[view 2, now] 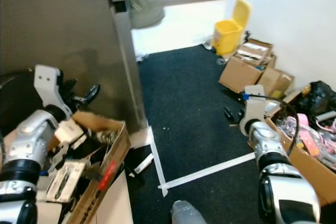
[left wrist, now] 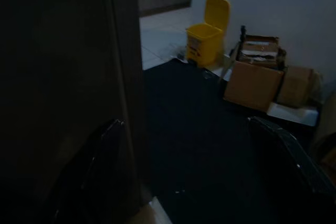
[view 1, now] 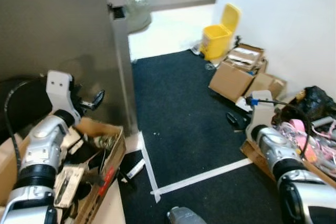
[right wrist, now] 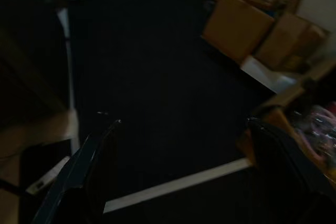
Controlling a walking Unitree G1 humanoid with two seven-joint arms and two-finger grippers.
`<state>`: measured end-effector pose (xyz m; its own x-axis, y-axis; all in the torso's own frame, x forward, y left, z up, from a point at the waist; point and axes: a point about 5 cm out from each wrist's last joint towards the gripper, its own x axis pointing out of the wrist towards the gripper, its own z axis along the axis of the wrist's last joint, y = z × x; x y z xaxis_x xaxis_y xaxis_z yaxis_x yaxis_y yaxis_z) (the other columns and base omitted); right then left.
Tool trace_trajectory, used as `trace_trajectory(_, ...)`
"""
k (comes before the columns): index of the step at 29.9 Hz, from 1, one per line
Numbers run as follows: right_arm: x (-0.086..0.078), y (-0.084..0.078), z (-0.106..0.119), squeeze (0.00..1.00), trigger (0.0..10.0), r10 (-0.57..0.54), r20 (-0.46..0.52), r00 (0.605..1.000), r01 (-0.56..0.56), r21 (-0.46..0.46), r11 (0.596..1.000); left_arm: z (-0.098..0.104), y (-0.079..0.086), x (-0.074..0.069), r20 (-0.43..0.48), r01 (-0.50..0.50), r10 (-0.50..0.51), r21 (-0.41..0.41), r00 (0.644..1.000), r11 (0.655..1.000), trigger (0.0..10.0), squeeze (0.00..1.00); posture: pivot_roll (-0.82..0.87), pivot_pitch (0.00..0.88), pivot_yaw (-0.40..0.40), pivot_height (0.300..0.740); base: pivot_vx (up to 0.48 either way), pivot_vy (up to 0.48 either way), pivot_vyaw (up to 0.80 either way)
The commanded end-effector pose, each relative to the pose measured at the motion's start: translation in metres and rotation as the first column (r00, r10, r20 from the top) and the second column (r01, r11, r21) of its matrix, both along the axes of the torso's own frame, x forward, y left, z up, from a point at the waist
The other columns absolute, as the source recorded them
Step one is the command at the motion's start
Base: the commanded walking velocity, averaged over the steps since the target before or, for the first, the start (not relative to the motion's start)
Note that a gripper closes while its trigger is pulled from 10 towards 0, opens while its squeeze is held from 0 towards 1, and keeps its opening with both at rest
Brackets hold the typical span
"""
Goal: Picking trash to rubbish bin
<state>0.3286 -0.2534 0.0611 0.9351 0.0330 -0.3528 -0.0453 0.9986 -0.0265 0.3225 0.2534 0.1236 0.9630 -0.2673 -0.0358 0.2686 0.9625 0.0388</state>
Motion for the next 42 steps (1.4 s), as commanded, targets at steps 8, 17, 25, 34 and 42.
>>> trace_trajectory(8, -0.0001, -0.0009, -0.0009, 0.0, 10.0, -0.016, -0.012, 1.0, 0.016, -0.004, 1.0, -0.0068, 0.0001, -0.0008, -0.016, -0.019, 0.019, 0.01, 1.0, 1.0, 10.0, 0.0, -0.09, 0.0, -0.017, 0.74, 0.0, 0.0, -0.8)
trace_trajectory(17, 0.0005, -0.0014, 0.0, 0.0, 10.0, -0.023, -0.009, 1.0, 0.023, -0.003, 1.0, -0.0068, -0.0001, -0.0005, -0.008, -0.025, 0.026, 0.017, 1.0, 1.0, 10.0, 0.0, -0.09, 0.0, -0.018, 0.74, 0.0, 0.0, -0.8)
trace_trajectory(25, 0.0018, -0.0008, 0.0013, 0.0, 10.0, -0.026, -0.004, 1.0, 0.026, -0.002, 1.0, -0.0077, 0.0008, 0.0009, -0.009, -0.033, 0.033, 0.019, 0.999, 0.999, 10.0, 0.0, -0.09, 0.0, -0.017, 0.74, 0.0, 0.0, -0.8)
trace_trajectory(34, 0.0011, -0.0008, 0.0003, 0.0, 10.0, -0.028, -0.006, 1.0, 0.028, -0.003, 1.0, -0.0083, 0.001, 0.0007, -0.007, -0.038, 0.038, 0.02, 0.999, 0.999, 10.0, 0.0, -0.09, 0.0, -0.016, 0.74, 0.0, 0.0, -0.8)
trace_trajectory(42, 0.0025, 0.0, 0.0026, 0.0, 10.0, -0.025, 0.01, 1.0, 0.025, 0.003, 1.0, -0.0074, 0.0016, 0.0009, -0.006, -0.041, 0.041, 0.004, 0.999, 0.999, 10.0, 0.0, -0.09, 0.0, -0.017, 0.74, 0.0, 0.0, -0.57)
